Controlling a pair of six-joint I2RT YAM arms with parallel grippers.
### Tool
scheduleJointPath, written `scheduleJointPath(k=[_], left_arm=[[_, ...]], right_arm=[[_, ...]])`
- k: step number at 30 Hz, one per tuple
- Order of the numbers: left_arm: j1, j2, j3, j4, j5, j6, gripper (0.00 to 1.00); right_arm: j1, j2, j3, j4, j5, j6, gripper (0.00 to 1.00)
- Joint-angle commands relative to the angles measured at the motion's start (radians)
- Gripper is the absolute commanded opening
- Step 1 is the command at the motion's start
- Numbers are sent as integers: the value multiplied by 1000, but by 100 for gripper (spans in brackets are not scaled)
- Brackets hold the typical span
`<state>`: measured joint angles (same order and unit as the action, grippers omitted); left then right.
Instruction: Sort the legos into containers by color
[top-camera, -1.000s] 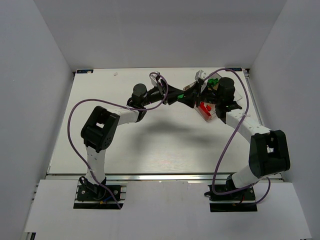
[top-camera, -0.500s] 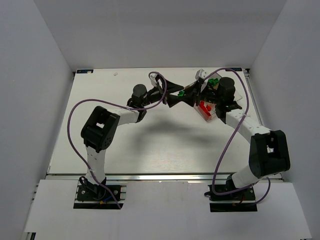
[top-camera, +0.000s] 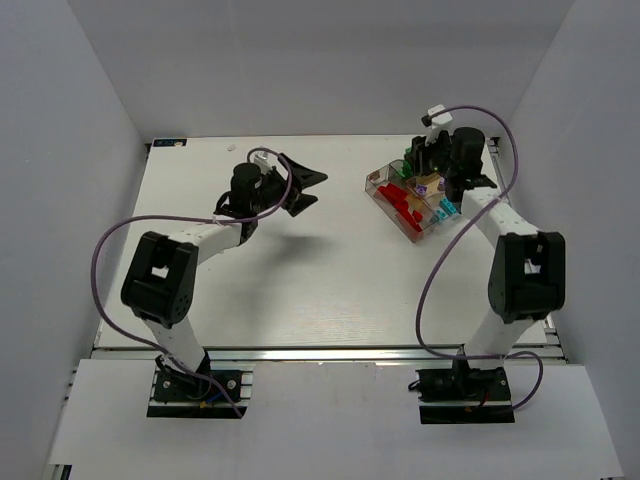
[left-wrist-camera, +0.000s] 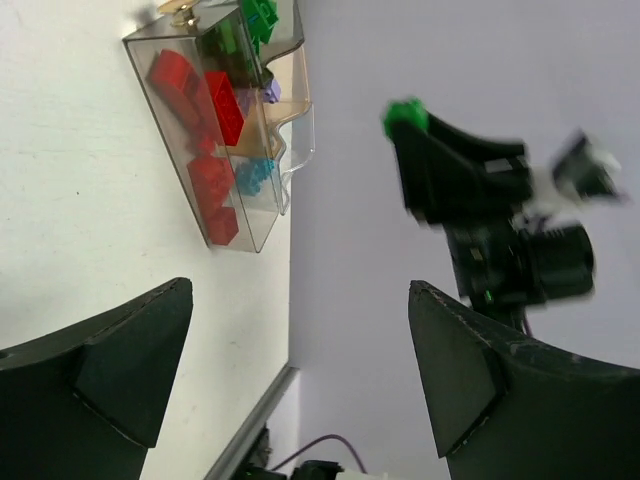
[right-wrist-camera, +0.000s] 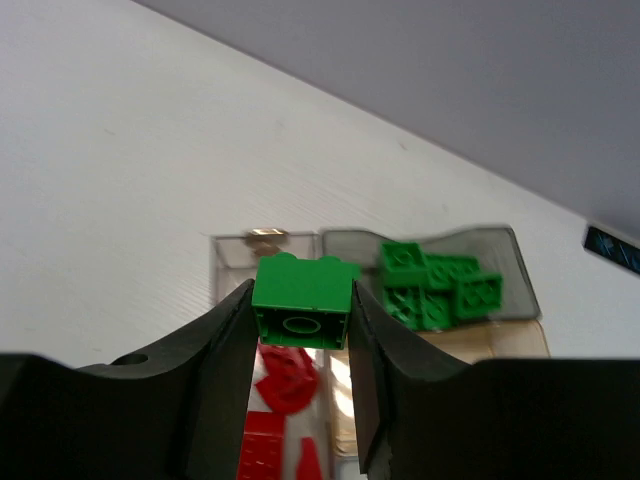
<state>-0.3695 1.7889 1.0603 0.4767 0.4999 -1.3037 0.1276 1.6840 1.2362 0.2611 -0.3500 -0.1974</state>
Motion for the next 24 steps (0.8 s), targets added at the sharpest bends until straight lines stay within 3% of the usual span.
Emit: scheduleJointPath(k=[1,9,15,18,19,22,24], left_arm=[[-2,-129,-49,-147,-29,153,98],[-2,-281,-178,-211,-78,204,98],[-2,-333,-207,-248,-90,227,98],[-2,-344,-200,-283,-100,250,98],[-2,-345,-197,-300,-103,254,98],[-2,-358,-184,-326,-112,273,98],[-2,-376,-172,-343,-132,294,98]], right_arm=[[-32,117,139,-103,200,-33,1],[-98,359,368,-175,226,-62,9],[-115,439,430,-191,174,-122,24],[-117,460,448,-201,144,-138,42],[-117,465,451,-204,146,-139,55],[-115,474,451,-204,135,-142,74],[-144,465,445,-200,109,-135,79]])
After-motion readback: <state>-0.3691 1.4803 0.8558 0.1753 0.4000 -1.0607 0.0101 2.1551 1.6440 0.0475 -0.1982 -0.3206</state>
